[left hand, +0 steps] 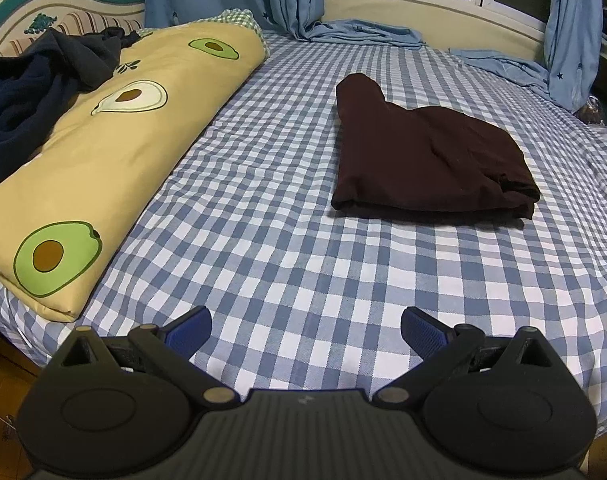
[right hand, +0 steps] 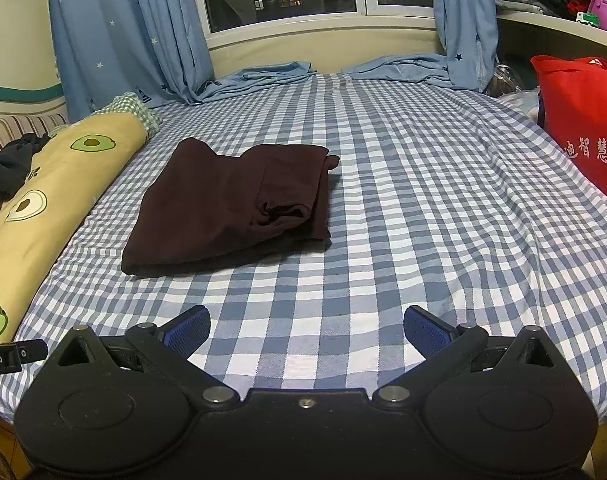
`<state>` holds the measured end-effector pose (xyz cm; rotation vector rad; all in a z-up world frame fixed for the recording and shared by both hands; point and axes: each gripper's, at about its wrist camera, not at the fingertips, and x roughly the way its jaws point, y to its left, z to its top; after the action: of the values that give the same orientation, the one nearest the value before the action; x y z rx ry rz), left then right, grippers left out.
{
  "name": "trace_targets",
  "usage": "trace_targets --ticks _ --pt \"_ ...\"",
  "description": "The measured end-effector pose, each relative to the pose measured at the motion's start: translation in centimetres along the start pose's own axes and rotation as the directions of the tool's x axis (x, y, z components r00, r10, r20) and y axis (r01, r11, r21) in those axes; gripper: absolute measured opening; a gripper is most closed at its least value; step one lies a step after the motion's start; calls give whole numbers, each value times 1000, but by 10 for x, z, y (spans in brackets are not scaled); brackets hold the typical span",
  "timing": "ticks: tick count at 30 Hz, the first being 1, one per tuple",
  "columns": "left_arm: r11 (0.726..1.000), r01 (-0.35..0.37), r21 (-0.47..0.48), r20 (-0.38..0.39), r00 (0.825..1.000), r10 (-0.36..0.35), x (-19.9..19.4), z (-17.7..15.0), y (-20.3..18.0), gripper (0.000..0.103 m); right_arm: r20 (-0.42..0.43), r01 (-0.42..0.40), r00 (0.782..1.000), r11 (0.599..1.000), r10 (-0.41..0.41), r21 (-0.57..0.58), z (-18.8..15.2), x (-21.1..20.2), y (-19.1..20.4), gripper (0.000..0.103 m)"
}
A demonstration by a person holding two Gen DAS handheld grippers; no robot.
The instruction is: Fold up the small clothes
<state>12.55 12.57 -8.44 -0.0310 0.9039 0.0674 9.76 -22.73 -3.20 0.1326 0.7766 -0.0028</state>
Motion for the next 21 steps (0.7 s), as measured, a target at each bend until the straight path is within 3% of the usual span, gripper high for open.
trace_targets --ticks 5,12,21 --pt "999 -36 35 -41 998 37 2 9 -4 102 1 6 1000 1000 -6 8 1 0 -3 103" --pt "1000 -7 -19 -47 999 6 -3 15 1 102 -11 -5 1000 1000 5 15 1 4 -1 103" --pt "1000 -22 -2 -60 998 22 2 15 2 102 -25 -11 1000 1000 11 9 1 8 5 103"
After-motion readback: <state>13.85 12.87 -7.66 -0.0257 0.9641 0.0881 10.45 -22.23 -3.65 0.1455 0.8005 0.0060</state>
